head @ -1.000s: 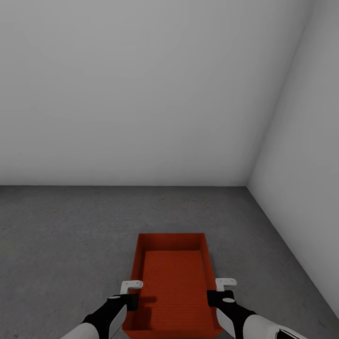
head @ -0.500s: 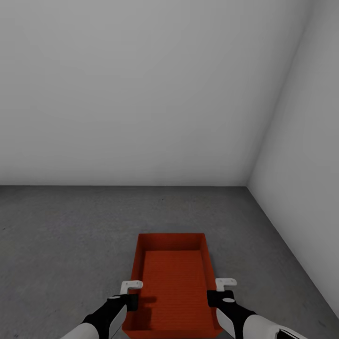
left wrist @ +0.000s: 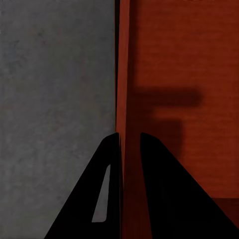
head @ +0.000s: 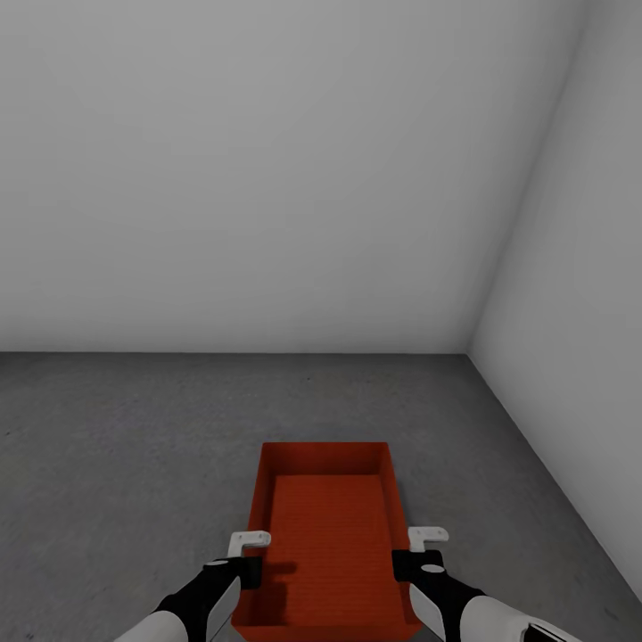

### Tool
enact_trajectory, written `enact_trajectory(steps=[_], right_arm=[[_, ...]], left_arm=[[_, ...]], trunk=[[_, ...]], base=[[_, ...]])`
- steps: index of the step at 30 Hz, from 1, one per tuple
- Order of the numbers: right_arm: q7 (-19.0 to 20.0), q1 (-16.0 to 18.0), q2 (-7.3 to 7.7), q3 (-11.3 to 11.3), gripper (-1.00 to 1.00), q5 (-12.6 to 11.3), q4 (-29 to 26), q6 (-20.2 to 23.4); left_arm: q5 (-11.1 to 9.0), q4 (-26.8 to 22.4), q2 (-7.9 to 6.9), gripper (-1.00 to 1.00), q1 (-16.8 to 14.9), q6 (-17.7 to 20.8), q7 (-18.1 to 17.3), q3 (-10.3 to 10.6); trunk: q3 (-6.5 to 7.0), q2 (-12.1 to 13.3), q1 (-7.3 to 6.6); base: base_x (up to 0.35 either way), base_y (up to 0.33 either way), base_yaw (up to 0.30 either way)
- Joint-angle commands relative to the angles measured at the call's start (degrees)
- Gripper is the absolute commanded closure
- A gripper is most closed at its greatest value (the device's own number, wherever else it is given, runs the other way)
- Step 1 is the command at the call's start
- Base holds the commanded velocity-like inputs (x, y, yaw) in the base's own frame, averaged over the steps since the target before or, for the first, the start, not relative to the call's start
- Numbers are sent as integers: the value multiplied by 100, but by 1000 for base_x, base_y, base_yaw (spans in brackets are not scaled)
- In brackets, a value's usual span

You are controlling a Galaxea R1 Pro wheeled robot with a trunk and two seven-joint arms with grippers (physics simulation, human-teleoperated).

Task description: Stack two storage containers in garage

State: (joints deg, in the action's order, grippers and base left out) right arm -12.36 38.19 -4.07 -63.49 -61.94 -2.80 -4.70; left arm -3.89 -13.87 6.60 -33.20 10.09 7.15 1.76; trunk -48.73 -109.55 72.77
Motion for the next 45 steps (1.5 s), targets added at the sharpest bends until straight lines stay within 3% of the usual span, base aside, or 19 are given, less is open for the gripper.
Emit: enact_trajectory(steps=[1, 23, 24, 25, 45], right_arm=[[-47, 2, 3, -111, 100, -72, 113, -37], [-29, 4, 4, -111, 100, -72, 113, -19], [-31, 4, 3, -111, 100, -72, 113, -18], [-33, 4, 5, -111, -100, -72, 113, -32], [-39, 4, 11, -111, -100, -72, 113, -10]], left_arm=[[-86, -37, 0, 100, 7, 11, -38, 105], [-77, -28, -6, 100, 7, 19, -38, 105], [-77, -28, -5, -100, 7, 19, -38, 105], [-70, -26, -2, -100, 7, 16, -21, 105], [-77, -29, -9, -100, 7, 11, 50, 105]], trunk=[[-7, 0, 46], [-7, 0, 46], [-7, 0, 46], [-7, 0, 46], [-7, 0, 46]], base=[[0, 0, 0], [0, 0, 0], [0, 0, 0], [0, 0, 0], [0, 0, 0]])
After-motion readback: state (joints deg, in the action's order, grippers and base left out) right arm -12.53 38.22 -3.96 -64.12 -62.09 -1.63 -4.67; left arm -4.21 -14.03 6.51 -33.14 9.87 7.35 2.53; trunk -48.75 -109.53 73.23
